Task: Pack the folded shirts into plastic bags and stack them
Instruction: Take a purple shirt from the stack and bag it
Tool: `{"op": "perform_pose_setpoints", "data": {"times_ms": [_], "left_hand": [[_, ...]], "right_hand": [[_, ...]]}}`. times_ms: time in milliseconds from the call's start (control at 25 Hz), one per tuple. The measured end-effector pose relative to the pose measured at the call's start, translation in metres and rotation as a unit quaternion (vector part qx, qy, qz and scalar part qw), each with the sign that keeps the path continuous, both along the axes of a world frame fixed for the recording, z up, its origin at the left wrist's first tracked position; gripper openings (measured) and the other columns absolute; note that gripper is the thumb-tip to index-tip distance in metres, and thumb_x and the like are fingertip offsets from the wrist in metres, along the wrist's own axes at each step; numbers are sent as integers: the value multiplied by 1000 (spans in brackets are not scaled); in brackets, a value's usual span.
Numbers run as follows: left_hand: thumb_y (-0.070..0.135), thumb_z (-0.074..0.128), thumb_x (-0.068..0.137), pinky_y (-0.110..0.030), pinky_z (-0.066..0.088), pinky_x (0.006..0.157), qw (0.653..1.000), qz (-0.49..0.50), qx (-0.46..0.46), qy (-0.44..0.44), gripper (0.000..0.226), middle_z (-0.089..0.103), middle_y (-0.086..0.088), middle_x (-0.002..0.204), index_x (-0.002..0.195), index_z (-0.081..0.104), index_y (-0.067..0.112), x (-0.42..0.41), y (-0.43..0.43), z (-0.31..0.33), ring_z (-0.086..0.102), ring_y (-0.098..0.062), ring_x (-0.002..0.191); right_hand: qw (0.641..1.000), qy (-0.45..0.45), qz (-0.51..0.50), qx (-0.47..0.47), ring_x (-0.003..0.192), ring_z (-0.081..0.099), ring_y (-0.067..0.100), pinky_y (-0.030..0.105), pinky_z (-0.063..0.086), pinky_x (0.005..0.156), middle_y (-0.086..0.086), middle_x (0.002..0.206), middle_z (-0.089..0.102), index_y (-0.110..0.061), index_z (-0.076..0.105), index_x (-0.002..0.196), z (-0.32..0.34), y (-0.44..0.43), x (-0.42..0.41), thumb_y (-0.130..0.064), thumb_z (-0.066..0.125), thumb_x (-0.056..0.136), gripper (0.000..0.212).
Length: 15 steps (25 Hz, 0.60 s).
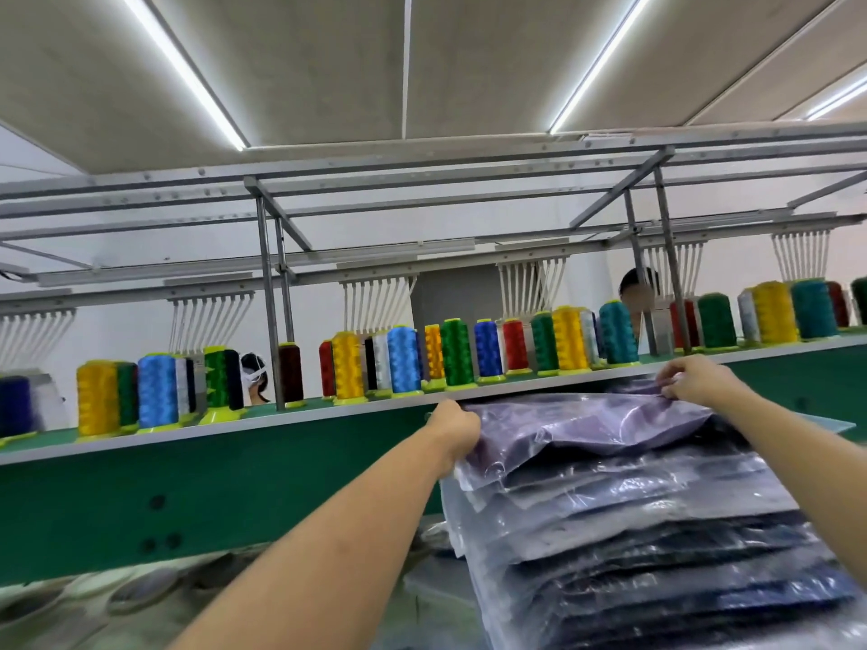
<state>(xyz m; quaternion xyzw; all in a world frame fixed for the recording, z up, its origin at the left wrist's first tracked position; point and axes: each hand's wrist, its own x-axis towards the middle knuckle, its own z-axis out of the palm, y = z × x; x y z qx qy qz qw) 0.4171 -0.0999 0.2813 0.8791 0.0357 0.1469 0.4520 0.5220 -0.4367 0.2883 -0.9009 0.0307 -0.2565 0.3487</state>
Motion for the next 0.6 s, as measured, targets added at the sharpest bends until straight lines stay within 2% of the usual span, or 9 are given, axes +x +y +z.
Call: {"op": "perform_pose_setpoints", "data": {"times_ms": [80, 120, 160, 240, 320, 400, 520, 600], "left_hand": [[2, 41, 94, -33, 41, 77, 999, 11, 41, 1, 18, 55, -19, 104, 107, 54, -1, -3, -3, -4, 49, -28, 91], [3, 42, 94, -34, 46, 83, 998, 16, 63, 4, 20, 57, -22, 109, 109, 54, -3, -3, -4, -6, 52, -30, 95], [4, 44, 94, -38, 49, 94, 996, 25, 85, 10, 25, 60, -25, 117, 113, 57, -6, -3, -4, -6, 56, -34, 104], [8, 48, 92, -47, 45, 108, 989, 51, 140, 20, 28, 61, -27, 125, 113, 62, -4, -5, -2, -6, 56, -41, 120], [13, 49, 93, -45, 41, 108, 977, 78, 198, 23, 16, 63, -22, 123, 100, 61, 6, -10, -1, -4, 52, -39, 122], [16, 48, 93, -44, 42, 103, 972, 87, 217, 14, 9, 61, -18, 123, 97, 54, 11, -16, -2, -2, 49, -38, 120], [26, 50, 95, -45, 42, 103, 970, 98, 219, -28, 21, 56, -15, 130, 112, 50, 14, -27, -4, 1, 44, -37, 124], [32, 53, 95, -44, 45, 101, 969, 89, 220, -70, 34, 57, -13, 129, 124, 49, 15, -37, -3, 5, 48, -35, 122]], "right_hand": [[999, -2, -7, -41, 93, 63, 22, 37, 52, 87, 4, 100, 72, -20, 72, 96, 0, -5, -2, -16, 72, 91, 6], [997, -3, -10, -74, 94, 63, 23, 37, 53, 86, 4, 104, 71, -24, 71, 96, 1, -9, -4, -22, 72, 92, 4], [994, 0, -11, -111, 96, 63, 25, 37, 53, 87, 4, 110, 71, -27, 71, 97, 3, -12, -8, -29, 71, 93, 4], [984, 14, -7, -176, 102, 63, 26, 39, 53, 91, 4, 116, 70, -28, 72, 108, 9, -18, -15, -40, 66, 95, 18], [979, 14, -7, -205, 102, 63, 25, 42, 53, 94, 3, 117, 71, -23, 72, 116, 13, -18, -22, -43, 61, 97, 29], [977, -16, -6, -212, 98, 64, 24, 44, 55, 91, 4, 116, 72, -22, 71, 117, 14, -10, -30, -40, 61, 98, 28], [975, -73, 29, -210, 94, 66, 23, 44, 57, 87, 4, 113, 72, -22, 69, 118, 9, 18, -45, -34, 61, 97, 25], [974, -101, 60, -193, 89, 66, 19, 42, 58, 84, 2, 108, 72, -21, 68, 116, 7, 44, -60, -30, 59, 97, 23]]}}
